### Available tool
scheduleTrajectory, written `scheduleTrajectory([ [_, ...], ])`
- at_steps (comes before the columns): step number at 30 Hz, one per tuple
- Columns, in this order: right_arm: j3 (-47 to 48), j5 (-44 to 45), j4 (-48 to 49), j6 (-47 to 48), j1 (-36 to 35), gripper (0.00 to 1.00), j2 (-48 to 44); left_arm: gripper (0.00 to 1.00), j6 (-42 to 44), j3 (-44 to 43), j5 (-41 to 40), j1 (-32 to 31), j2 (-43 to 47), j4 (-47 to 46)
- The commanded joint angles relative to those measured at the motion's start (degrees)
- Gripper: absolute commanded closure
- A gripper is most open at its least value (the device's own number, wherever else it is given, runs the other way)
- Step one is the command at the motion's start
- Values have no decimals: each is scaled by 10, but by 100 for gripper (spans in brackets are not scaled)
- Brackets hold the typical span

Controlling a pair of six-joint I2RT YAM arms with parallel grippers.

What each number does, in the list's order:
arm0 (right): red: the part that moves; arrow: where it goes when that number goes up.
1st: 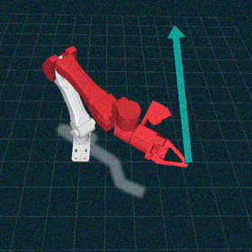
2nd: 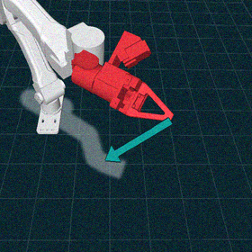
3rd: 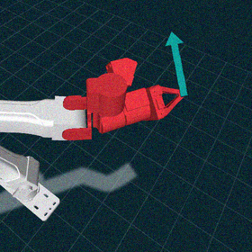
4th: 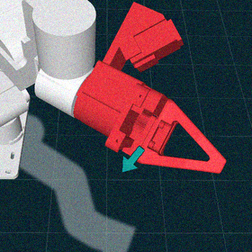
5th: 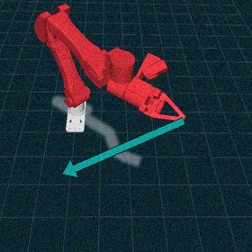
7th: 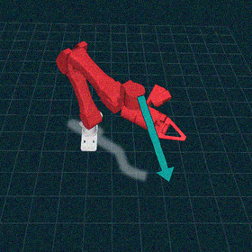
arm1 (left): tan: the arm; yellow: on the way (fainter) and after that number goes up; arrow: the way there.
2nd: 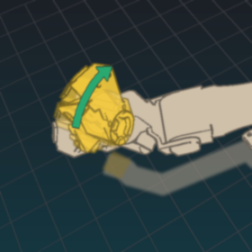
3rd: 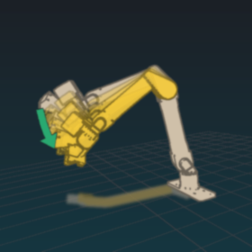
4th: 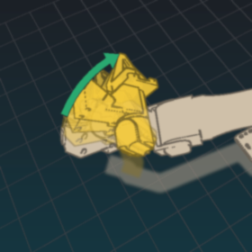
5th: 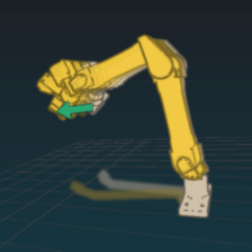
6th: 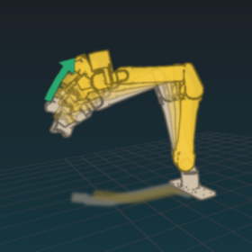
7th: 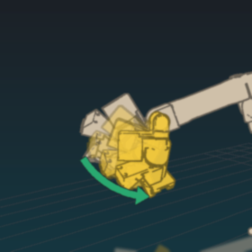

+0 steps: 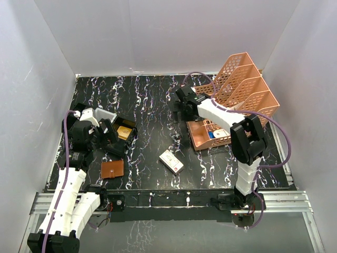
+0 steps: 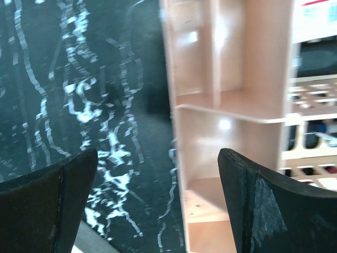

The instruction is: Take the credit cards out of the card holder

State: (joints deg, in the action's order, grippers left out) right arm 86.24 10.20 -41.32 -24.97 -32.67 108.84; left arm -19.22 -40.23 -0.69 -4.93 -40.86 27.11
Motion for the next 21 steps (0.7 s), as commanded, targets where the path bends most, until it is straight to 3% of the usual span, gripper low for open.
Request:
scheduleTrajectory([
  [1,1,47,16,48,51,2,-18,1,6,5,13,4,-2,-4],
  [9,4,62,35,93,113,2,17,1,6,6,20,4,-7,-5],
  [21,138,63,22,97,157,2,125,1,4,6,26,4,-14,-6],
])
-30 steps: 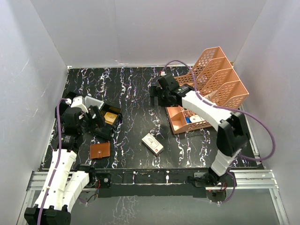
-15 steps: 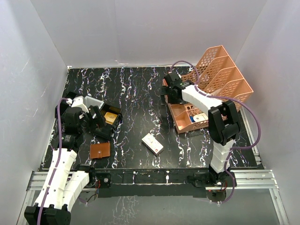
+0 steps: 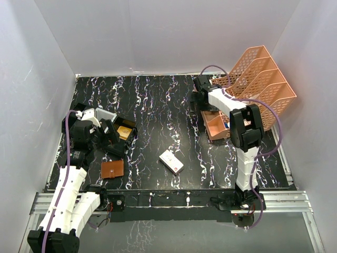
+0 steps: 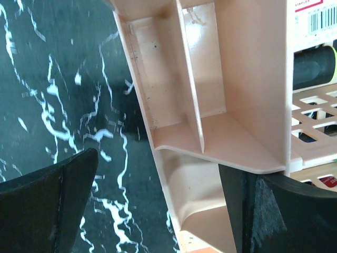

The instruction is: Take the credit cards out of the card holder

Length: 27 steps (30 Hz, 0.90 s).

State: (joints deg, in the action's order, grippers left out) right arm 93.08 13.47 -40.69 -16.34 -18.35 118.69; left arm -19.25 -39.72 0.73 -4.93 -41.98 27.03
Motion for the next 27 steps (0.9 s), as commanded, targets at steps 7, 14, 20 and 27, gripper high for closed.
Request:
scheduleTrajectory([
  [7,137,90,15,-7,36,2,82,1,3,2,13,4,-3,-5],
  [14,161,94,21,16,49,2,95,1,3,2,19,4,-8,-7],
  [20,194,90,-1,9,64,2,114,1,3,2,24,4,-9,-8],
  [27,218,54,-20,3,83,2,109,1,3,3,27,4,-4,-9],
])
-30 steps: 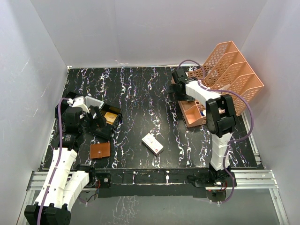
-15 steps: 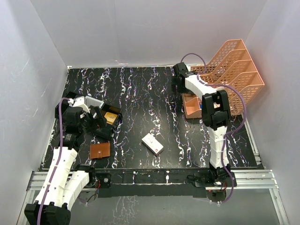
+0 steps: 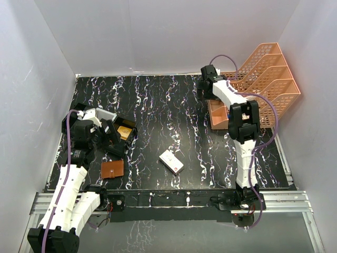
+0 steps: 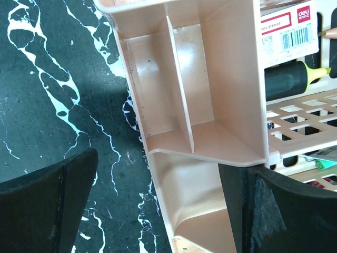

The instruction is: Take the credit cards out of the card holder

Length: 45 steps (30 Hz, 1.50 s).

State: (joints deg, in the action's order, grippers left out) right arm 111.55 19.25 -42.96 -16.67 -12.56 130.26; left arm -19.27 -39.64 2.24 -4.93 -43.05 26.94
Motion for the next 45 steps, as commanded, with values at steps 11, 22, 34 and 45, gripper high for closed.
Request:
scheduleTrajectory([
  [11,-102,-241,114,27,4,2,-175,1,5,3,15,5,10,-9],
  [22,-335,-289,198,22,-142,3,-348,1,4,2,11,4,14,-7],
  [34,-651,-242,327,-5,-384,7,-557,1,6,5,0,4,34,-9],
  [45,-511,-211,272,-113,-455,7,-425,1,3,2,-15,4,33,-1],
])
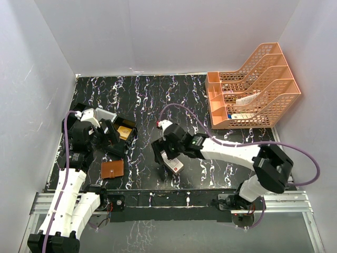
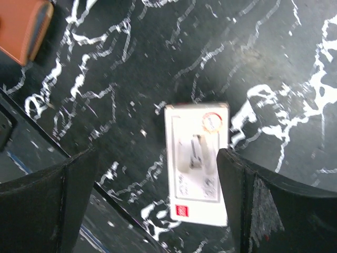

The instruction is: Take the credit cards out of the card holder

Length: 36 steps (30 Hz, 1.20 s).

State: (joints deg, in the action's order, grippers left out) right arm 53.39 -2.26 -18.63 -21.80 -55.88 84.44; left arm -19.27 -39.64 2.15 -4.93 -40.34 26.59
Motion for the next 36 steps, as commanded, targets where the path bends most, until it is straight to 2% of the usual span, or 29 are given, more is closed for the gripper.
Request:
scheduleTrajectory([
  [1,83,5,35,-76,-33,7,49,1,2,1,-18,4,8,4],
  [4,120,2,51,-108,-68,5,103,1,-2,-1,-34,4,13,10],
  [8,150,27,25,-170,-79,4,164,1,-6,-3,-54,4,17,16],
  [11,138,73,-6,-209,-79,3,181,1,-7,-3,-55,4,15,16],
  [14,115,113,-52,-205,-73,2,173,1,-6,-3,-52,4,13,15],
  [18,49,146,-107,-189,-23,2,121,1,-5,-2,-48,4,12,13],
  [22,-34,130,-127,-162,82,2,34,1,-3,0,-41,4,11,10],
  [26,-58,142,-159,-145,174,2,-36,1,-3,0,-37,4,8,10],
  [28,-52,136,-164,-145,186,2,-57,1,-3,0,-36,4,7,8],
  [33,-25,54,-135,-154,187,2,-59,1,-2,0,-33,4,6,8],
  [36,-3,77,-124,-159,187,2,-33,1,-2,-1,-33,4,7,9],
])
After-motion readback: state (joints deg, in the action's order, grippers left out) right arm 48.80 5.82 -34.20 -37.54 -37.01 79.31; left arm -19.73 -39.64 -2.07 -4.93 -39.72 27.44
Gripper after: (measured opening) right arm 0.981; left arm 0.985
